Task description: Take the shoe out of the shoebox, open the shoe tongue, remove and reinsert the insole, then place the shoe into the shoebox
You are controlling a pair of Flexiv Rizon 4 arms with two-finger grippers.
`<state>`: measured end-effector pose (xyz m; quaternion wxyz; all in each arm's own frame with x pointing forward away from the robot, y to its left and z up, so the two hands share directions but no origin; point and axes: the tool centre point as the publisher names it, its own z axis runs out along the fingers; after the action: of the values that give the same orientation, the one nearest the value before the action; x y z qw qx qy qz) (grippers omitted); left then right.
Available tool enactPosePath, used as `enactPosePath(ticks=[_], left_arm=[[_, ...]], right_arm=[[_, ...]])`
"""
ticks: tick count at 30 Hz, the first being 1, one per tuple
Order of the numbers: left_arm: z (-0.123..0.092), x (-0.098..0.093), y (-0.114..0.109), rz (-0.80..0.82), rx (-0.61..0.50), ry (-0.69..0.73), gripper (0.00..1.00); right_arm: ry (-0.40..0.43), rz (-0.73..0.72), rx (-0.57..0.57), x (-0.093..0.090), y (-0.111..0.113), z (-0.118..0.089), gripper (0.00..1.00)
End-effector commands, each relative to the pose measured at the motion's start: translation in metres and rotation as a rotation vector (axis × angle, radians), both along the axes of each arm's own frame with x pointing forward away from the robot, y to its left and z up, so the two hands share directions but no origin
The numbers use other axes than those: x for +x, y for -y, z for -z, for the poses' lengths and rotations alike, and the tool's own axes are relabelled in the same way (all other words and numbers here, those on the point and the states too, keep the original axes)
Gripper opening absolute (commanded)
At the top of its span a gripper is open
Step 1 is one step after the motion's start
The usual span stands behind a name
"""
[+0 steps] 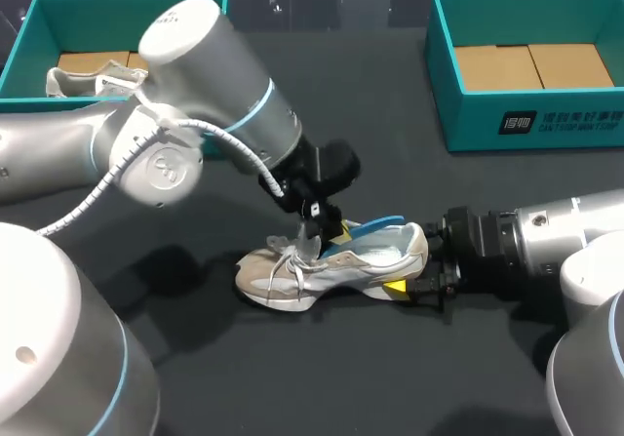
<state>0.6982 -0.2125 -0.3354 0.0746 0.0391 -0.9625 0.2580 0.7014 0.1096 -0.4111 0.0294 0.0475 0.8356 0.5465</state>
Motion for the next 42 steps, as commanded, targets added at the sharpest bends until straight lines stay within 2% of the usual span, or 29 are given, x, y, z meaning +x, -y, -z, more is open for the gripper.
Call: enactPosePath(ticks=[1,11,17,21,24,26,35,42], left_arm=[[-0.004,-0.001,0.010,-0.008,-0.074,0.016,0.00],[-0.007,0.007,0.051,-0.046,-0.072,0.089,0.00],[-0.011,0.006,0.054,-0.072,-0.087,0.119,0.00],[-0.015,0.004,0.055,-0.090,-0.102,0.163,0.33],[-0.017,0.003,0.054,-0.102,-0.120,0.193,0.41],[-0.018,0.001,0.053,-0.108,-0.134,0.220,0.44],[-0.011,-0.003,0.052,-0.104,-0.176,0.289,0.45],[-0.002,0.004,0.057,-0.122,-0.181,0.300,0.45]], right_arm=[[-0.002,0.001,-0.006,-0.001,-0.002,0.000,0.00],[-0.002,0.001,-0.006,-0.001,-0.002,0.000,0.00],[-0.002,0.001,-0.006,-0.001,-0.002,0.000,0.00],[-0.002,0.001,-0.006,-0.001,-0.002,0.000,0.00],[-0.002,0.001,-0.006,-0.001,-0.002,0.000,0.00],[-0.002,0.001,-0.006,-0.001,-0.002,0.000,0.00],[-0.002,0.001,-0.006,-0.001,-0.002,0.000,0.00],[-0.002,0.001,-0.006,-0.001,-0.002,0.000,0.00]])
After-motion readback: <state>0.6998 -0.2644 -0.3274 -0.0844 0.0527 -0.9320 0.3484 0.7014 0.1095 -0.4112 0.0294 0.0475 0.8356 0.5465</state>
